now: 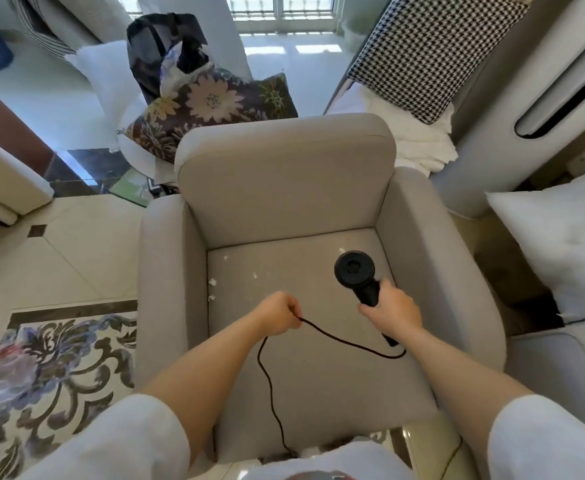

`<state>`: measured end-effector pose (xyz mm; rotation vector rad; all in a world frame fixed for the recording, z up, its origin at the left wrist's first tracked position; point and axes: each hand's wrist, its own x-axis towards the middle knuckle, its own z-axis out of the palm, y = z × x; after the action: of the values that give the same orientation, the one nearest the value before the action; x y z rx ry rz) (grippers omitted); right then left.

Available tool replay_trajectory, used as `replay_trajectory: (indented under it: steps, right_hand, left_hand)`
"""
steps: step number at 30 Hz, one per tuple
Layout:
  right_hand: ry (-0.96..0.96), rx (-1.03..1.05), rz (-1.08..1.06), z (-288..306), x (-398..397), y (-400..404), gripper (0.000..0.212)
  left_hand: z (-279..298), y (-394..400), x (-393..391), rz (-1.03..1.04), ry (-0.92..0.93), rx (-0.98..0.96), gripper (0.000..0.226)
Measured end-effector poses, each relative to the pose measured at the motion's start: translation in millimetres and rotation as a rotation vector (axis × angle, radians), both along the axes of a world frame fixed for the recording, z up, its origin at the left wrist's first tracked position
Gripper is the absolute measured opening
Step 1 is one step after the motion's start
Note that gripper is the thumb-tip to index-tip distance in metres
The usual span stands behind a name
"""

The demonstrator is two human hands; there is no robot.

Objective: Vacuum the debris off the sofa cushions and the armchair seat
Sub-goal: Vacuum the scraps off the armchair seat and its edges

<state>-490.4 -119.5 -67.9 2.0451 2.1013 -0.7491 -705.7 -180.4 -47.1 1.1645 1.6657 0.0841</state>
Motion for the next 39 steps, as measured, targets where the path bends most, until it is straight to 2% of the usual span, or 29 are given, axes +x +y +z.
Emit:
replay_trajectory:
  steps: [6,11,14,19,30,39]
  right_hand:
    - [0.063,-0.061,-0.150,-11.9,29.4,26.8,0.034]
    - [0.231,-0.088,-0.328,-28.4,71.4,64.7,0.049]
    - [0.265,-0.081,-0.357,-36.5,91.9,79.8,0.047]
    - [0.247,-0.130,-0.287,-47.4,112.7,103.7,0.044]
    - [0.201,-0.156,-0.100,-68.9,104.9,142.0,0.049]
    - [0.251,-0.192,-0.123,-77.9,107.4,146.8,0.048]
  left_hand:
    - [-8.8,26.8,16.3,-0.021,-0.007,0.028,0.015]
    - [-24.9,50.5,46.2,0.106,0.034,0.026,0.018]
    - [-30.5,62.6,68.3,0.193,0.004,0.015,0.015]
    - [-37.0,81.2,98.3,0.263,-0.034,-0.002,0.012]
    - [-49.1,106.2,114.6,0.338,0.056,-0.037,0.008]
    - [-46.3,106.6,117.0,0.365,0.058,-0.039,0.007]
